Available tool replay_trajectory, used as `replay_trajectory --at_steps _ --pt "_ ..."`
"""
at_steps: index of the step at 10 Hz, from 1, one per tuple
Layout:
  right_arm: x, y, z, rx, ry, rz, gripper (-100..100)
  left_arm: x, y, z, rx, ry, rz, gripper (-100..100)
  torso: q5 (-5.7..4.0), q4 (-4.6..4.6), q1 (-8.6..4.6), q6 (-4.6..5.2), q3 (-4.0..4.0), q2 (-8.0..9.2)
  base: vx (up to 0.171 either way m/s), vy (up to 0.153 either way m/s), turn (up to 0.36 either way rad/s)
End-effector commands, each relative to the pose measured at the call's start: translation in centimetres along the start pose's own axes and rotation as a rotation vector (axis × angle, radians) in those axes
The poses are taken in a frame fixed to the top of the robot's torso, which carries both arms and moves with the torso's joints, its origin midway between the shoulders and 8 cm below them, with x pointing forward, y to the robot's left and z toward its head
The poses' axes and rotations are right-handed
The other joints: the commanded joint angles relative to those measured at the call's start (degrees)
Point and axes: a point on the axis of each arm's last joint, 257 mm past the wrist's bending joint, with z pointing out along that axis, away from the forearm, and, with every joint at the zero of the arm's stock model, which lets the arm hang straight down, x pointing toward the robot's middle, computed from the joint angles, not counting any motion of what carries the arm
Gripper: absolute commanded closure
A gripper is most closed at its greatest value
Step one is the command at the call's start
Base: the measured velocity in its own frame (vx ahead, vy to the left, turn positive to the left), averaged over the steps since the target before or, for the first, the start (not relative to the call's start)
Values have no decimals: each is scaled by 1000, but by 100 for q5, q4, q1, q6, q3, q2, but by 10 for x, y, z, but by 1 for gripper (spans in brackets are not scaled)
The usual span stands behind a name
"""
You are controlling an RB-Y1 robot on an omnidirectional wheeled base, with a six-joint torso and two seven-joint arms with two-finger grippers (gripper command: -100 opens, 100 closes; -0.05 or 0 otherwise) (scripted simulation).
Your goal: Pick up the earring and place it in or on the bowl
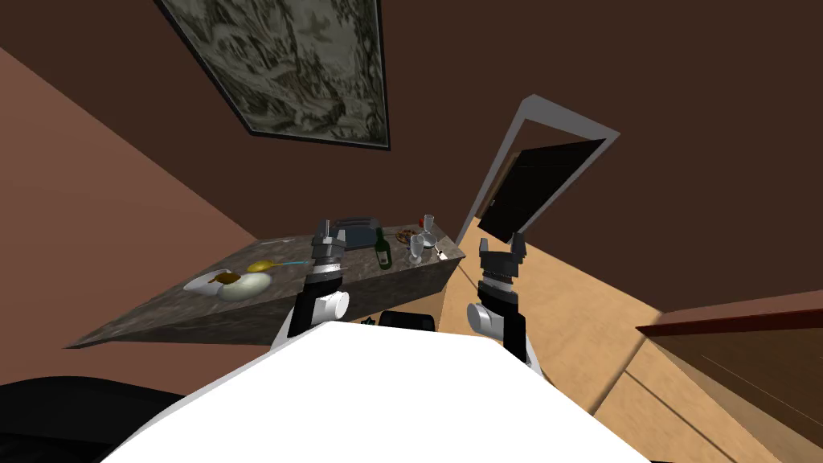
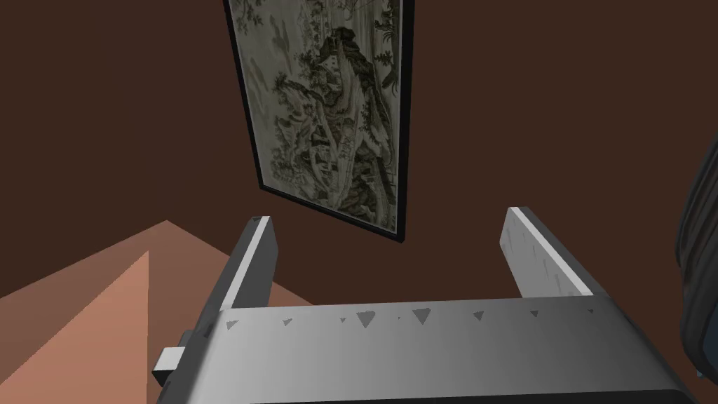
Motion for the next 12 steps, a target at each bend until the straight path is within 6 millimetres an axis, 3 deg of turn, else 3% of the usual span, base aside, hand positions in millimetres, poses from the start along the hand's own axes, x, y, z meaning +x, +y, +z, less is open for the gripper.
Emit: replay_trajectory --at_steps 1,6,12 --pt "1 -11 -3 31 37 -35 -100 0 0 0 0 0 0 0 0 0 0 0 0 0 -7 -29 164" --pt "-4 -62 -21 164 148 -179 -100 0 0 0 0 0 0 0 -7 0 -29 -1 1 2 -10 -64 206" --pt "-32 -130 -57 349 289 -404 -100 0 0 0 0 0 0 0 -5 0 -19 -1 0 -1 -18 -57 219"
